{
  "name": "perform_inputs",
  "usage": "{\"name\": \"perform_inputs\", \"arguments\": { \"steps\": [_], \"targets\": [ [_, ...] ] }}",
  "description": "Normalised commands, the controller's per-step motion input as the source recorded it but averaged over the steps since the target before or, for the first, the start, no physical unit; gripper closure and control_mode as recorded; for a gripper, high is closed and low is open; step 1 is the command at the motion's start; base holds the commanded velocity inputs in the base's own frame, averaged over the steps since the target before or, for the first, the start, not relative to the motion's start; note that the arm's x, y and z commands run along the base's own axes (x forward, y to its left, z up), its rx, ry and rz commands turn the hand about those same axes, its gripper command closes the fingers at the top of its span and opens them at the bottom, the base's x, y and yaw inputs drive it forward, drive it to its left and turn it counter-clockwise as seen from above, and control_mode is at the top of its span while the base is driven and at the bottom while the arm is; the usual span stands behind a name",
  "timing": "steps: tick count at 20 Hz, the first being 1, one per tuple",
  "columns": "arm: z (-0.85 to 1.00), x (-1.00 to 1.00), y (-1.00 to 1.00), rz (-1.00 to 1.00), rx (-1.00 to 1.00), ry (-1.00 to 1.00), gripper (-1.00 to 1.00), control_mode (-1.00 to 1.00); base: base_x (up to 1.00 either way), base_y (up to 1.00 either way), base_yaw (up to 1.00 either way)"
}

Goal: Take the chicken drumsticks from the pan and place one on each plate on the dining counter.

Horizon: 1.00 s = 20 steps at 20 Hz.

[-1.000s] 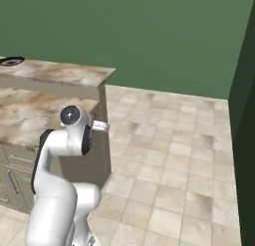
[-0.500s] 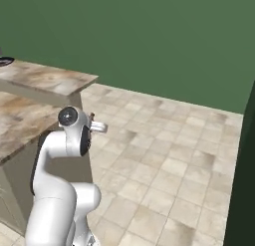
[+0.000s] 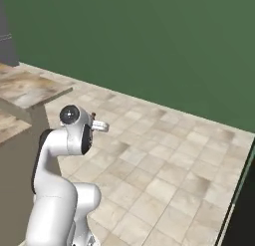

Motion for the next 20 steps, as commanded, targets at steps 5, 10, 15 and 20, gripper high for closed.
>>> {"name": "perform_inputs", "arguments": {
  "steps": [5, 10, 15, 20],
  "targets": [
    [0.0, 0.0, 0.0, 0.0, 0.0, 0.0, 1.0, 1.0, 1.0, -0.84, 0.39],
    [0.0, 0.0, 0.0, 0.0, 0.0, 0.0, 1.0, 1.0, 1.0, -0.7, 0.43],
    [0.0, 0.0, 0.0, 0.0, 0.0, 0.0, 1.0, 1.0, 1.0, -0.54, 0.5],
    [0.0, 0.0, 0.0, 0.0, 0.0, 0.0, 1.0, 1.0, 1.0, -0.48, 0.56]
  ]
}}
